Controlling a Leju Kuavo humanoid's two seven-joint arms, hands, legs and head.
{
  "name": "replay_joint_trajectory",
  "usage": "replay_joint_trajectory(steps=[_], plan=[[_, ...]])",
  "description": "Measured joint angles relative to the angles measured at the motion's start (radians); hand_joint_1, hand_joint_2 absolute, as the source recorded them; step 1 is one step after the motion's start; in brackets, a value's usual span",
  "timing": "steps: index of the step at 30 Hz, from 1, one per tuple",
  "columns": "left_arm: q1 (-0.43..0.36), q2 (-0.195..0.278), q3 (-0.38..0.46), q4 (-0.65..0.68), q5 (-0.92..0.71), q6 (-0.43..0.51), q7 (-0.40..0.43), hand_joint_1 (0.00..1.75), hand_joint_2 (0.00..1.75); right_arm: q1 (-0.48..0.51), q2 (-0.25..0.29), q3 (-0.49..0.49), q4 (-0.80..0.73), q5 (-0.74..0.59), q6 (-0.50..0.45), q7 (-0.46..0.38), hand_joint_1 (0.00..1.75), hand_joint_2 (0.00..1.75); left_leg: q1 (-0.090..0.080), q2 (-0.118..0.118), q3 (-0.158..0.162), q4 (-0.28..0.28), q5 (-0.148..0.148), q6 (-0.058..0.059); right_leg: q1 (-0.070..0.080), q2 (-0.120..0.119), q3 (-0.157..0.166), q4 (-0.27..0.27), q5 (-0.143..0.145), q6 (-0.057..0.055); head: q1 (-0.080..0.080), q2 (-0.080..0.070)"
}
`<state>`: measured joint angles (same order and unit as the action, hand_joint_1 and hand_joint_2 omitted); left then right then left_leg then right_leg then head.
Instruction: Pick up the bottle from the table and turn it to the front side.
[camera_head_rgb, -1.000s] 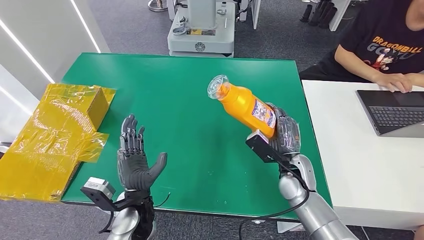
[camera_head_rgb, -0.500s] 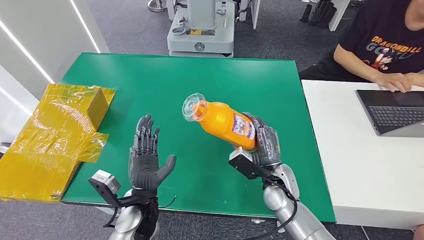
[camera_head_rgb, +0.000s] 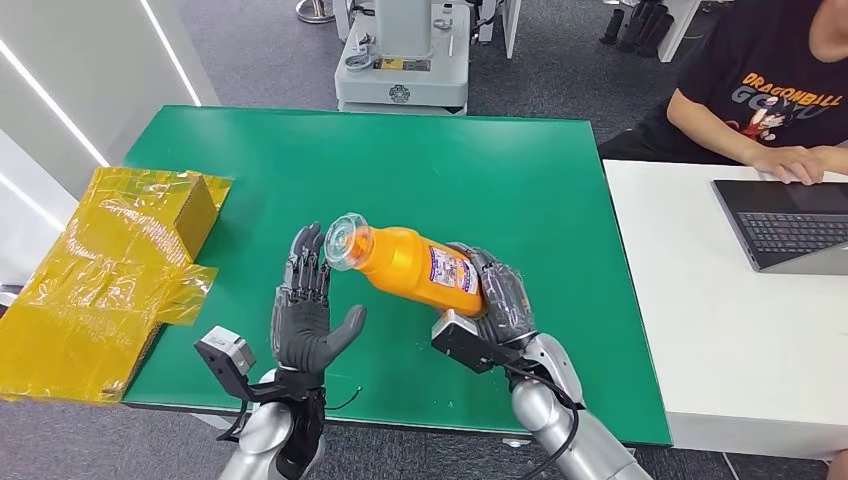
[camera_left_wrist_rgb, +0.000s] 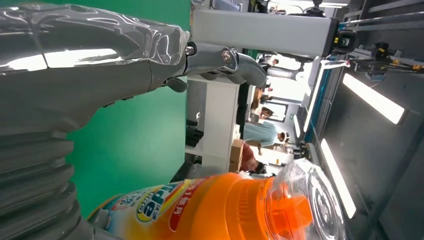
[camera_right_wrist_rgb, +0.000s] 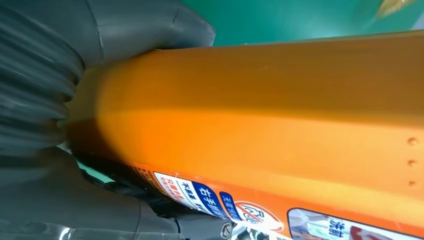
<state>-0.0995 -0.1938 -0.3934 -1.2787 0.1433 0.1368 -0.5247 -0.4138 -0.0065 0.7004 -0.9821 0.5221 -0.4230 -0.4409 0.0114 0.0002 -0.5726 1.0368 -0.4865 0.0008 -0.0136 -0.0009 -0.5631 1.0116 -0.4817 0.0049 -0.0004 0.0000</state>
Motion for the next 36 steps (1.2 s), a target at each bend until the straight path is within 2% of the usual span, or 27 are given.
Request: replay_joint_trajectory(steps=[3, 10, 23, 36], plan=[[-0.007, 0.000, -0.002, 0.011, 0.000, -0.002, 0.000, 0.00, 1.75, 0.001, 0.000, 0.006, 0.000, 0.005, 0.041, 0.004, 1.75, 1.75, 0.000, 0.000, 0.000, 0.000, 0.000, 0.000, 0.000, 0.000, 0.000, 0.000, 0.000, 0.000, 0.000, 0.000], [-0.011, 0.000, -0.003, 0.027, 0.000, -0.003, 0.000, 0.00, 1.75, 0.002, 0.000, 0.013, 0.001, 0.008, 0.063, 0.006, 1.75, 1.75, 0.000, 0.000, 0.000, 0.000, 0.000, 0.000, 0.000, 0.000, 0.000, 0.000, 0.000, 0.000, 0.000, 0.000], [-0.053, 0.000, -0.002, 0.071, 0.007, -0.008, -0.012, 0.00, 1.75, -0.039, 0.018, 0.031, 0.063, 0.029, 0.225, -0.013, 1.75, 1.75, 0.000, 0.000, 0.000, 0.000, 0.000, 0.000, 0.000, 0.000, 0.000, 0.000, 0.000, 0.000, 0.000, 0.000], [-0.065, -0.006, -0.002, 0.080, -0.007, -0.001, -0.002, 0.00, 1.75, -0.067, 0.033, 0.044, 0.115, 0.036, 0.314, -0.035, 1.75, 1.75, 0.000, 0.000, 0.000, 0.000, 0.000, 0.000, 0.000, 0.000, 0.000, 0.000, 0.000, 0.000, 0.000, 0.000]])
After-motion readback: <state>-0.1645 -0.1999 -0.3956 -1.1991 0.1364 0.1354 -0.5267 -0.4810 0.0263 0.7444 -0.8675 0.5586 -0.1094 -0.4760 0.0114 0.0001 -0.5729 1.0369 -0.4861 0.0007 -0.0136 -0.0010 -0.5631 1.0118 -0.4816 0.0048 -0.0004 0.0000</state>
